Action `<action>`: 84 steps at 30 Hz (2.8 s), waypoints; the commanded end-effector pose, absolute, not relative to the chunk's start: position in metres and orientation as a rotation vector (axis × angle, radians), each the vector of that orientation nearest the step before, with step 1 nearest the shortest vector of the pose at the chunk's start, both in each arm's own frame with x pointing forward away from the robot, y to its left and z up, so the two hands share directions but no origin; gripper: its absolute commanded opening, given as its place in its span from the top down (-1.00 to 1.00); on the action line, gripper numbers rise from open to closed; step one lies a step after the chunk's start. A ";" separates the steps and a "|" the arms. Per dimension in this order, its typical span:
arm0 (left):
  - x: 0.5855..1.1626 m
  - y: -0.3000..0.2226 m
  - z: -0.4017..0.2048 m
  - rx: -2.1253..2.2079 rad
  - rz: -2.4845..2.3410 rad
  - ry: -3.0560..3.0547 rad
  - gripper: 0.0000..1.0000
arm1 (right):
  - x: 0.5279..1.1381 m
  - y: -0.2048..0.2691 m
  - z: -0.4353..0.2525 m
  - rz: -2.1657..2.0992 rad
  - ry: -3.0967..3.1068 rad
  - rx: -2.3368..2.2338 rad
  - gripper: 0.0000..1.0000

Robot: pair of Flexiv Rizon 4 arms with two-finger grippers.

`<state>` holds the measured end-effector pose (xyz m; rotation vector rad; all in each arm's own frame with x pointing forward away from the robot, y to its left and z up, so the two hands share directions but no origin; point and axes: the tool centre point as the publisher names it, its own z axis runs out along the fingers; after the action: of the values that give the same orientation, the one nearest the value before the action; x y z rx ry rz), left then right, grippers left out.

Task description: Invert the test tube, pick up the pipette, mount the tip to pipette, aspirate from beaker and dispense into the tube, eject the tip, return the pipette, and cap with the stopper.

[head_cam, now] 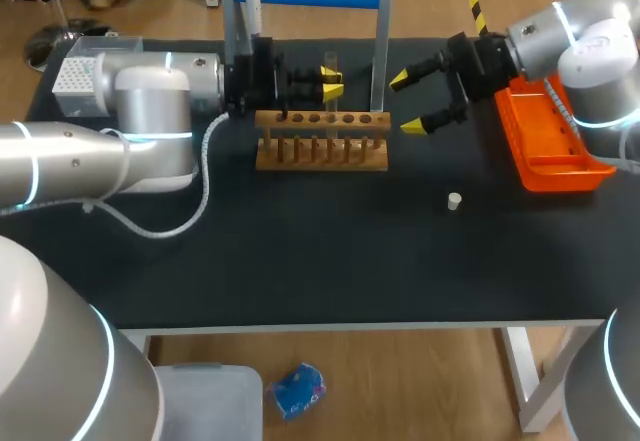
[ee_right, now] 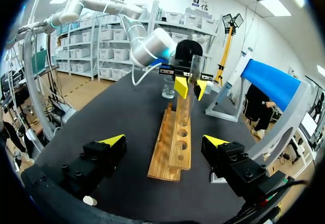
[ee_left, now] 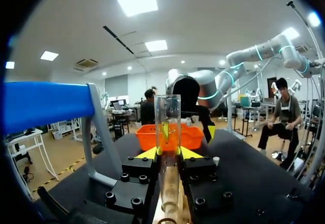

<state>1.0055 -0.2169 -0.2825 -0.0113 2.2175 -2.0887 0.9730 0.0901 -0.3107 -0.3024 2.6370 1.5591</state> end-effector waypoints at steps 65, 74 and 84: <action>0.948 -0.062 -0.208 -0.510 -1.606 2.076 -1.00 | 0.974 0.090 -0.311 1.559 2.640 -0.306 -1.00; 0.948 -0.062 -0.208 -0.510 -1.606 2.076 -1.00 | 0.974 0.090 -0.311 1.559 2.640 -0.306 -1.00; 0.948 -0.062 -0.208 -0.510 -1.606 2.076 -1.00 | 0.974 0.090 -0.311 1.559 2.640 -0.306 -1.00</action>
<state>0.9495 -0.0601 -0.2073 -0.4955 2.0960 -1.6164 0.9731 0.0902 -0.3108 -0.3023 2.6370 1.5592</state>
